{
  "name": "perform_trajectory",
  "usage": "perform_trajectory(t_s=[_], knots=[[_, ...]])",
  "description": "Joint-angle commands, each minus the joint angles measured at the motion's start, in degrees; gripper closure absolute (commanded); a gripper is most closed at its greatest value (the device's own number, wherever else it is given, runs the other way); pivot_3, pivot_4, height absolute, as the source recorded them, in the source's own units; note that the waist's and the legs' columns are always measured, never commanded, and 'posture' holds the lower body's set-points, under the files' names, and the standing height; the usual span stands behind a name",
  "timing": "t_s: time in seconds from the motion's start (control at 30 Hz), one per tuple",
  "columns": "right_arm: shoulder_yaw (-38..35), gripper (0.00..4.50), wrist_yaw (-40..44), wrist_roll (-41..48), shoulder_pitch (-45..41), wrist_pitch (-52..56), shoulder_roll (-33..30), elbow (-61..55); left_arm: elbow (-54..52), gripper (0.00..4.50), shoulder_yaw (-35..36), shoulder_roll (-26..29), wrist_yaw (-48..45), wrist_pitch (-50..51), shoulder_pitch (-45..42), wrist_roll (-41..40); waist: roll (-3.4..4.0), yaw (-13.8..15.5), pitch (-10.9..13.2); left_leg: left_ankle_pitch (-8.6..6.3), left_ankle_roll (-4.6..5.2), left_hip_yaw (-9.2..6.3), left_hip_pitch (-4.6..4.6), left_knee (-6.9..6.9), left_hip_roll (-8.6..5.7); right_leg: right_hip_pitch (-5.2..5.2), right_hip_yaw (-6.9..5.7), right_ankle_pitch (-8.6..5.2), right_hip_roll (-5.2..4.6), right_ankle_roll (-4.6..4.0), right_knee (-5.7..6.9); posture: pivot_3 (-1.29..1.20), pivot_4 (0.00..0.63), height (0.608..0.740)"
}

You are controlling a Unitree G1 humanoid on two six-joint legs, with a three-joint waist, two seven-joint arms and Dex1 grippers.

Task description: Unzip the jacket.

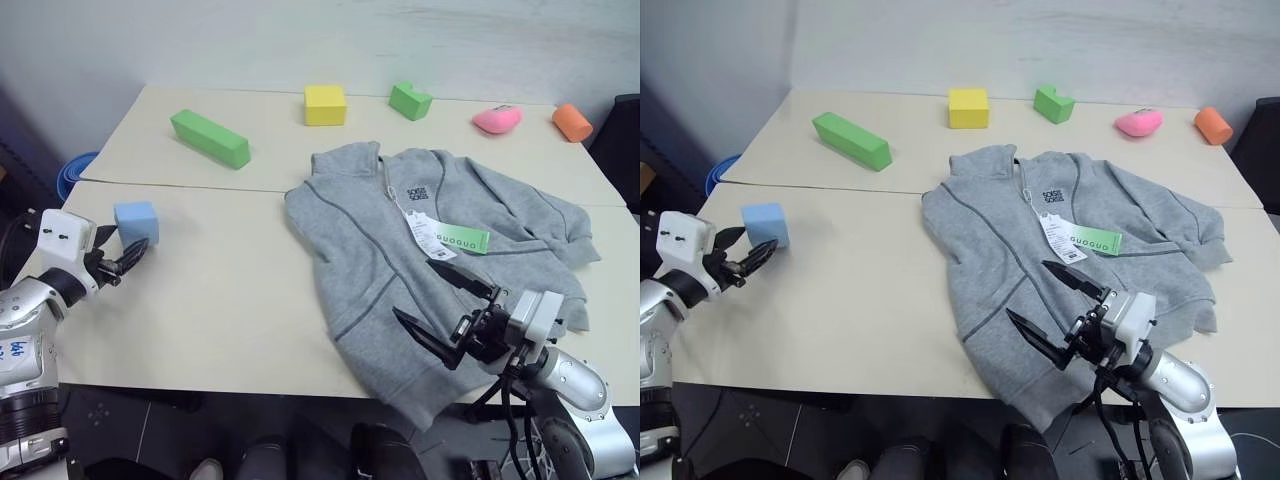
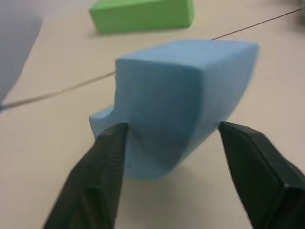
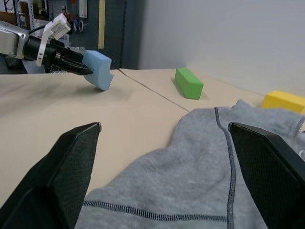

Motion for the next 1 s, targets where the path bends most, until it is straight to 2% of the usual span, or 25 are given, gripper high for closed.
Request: perform_trajectory(t_s=[0.03,0.13,0.23,0.33,0.4,0.53,0.63,0.7,0.83,1.0], knots=[[-2.0,0.0,1.5,-0.1,1.8,-2.2,-0.3,0.7,-3.1,0.02,2.6,1.5,-0.5,2.3,-3.5,-5.2,-0.01,0.2,0.0,-0.01,-0.01,0.0,-0.01,0.0,0.0,-0.01,-0.01,0.0,0.01,0.0,0.0,0.0,0.15,0.74],[-2.7,0.0,0.8,-0.4,2.7,-2.0,-0.4,0.4,-4.6,0.02,1.9,1.7,-7.8,-0.3,-6.8,-11.2,-0.02,0.2,0.0,-0.01,-0.01,0.01,-0.01,0.0,-0.03,0.0,-0.04,0.0,0.05,-0.01,0.0,0.0,0.15,0.74],[-3.6,0.0,-0.6,0.4,3.9,-0.6,-0.6,-1.5,-2.3,0.02,-1.8,3.4,-14.6,-5.9,-11.8,-11.4,-0.02,0.2,0.0,-0.01,-0.02,0.04,0.01,0.0,-0.02,0.0,-0.05,0.0,0.09,-0.01,-0.01,0.0,0.15,0.74],[-4.2,0.0,-1.8,1.7,5.2,1.9,-1.1,-4.1,3.3,0.02,-11.8,5.9,-25.1,-14.5,-16.8,-6.1,0.02,0.2,0.0,0.01,-0.08,0.14,0.02,-0.02,-0.02,-0.04,-0.26,-0.01,0.21,-0.02,0.01,0.0,0.15,0.74],[-4.1,0.0,-2.5,2.1,6.4,3.9,-1.7,-6.1,10.9,0.02,-21.9,3.9,-31.5,-24.8,-24.3,0.8,0.08,0.7,-0.1,0.01,-0.08,0.27,0.06,-0.02,-0.03,-0.04,-0.35,-0.01,0.26,-0.02,0.0,0.0,0.15,0.74],[-3.8,0.0,-4.6,-0.2,6.9,5.4,-2.0,-8.0,28.6,0.02,-33.7,-1.9,-34.8,-44.1,-36.8,12.1,0.06,0.5,-0.1,0.09,0.01,0.68,-0.01,0.0,-0.5,-0.02,-0.37,0.0,0.25,0.0,-0.06,0.0,0.15,0.74],[-3.7,0.0,-7.7,-3.2,7.7,6.9,-2.0,-10.4,45.4,0.02,-41.8,-8.2,-31.1,-58.1,-45.8,22.0,0.02,0.4,0.0,0.09,0.0,0.69,-0.09,-0.03,-0.52,-0.09,-0.39,0.01,0.26,0.02,-0.06,0.0,0.15,0.74],[-4.3,0.0,-10.4,-5.5,8.4,7.1,-1.3,-11.7,53.7,0.02,-46.1,-11.2,-27.1,-62.7,-49.9,27.9,0.0,0.2,0.0,0.08,0.01,0.72,-0.1,-0.11,-0.53,-0.12,-0.42,0.01,0.26,0.03,-0.11,0.0,0.15,0.74],[-6.5,0.0,-14.7,-9.5,12.7,4.4,1.9,-13.9,63.8,0.02,-52.6,-16.4,-11.6,-62.8,-56.0,38.4,-0.05,0.3,0.0,0.09,0.02,0.73,-0.1,-0.24,-0.53,-0.13,-0.45,0.01,0.24,0.08,-0.18,0.0,0.15,0.74],[-11.0,0.0,-17.4,-11.5,20.3,-0.7,6.9,-14.1,68.5,0.02,-56.8,-19.8,0.4,-60.2,-59.9,45.6,-0.12,0.6,0.0,0.19,0.22,0.63,-0.1,-0.24,-0.64,-0.06,-0.47,0.07,0.04,0.2,-0.21,0.0,0.15,0.74]])
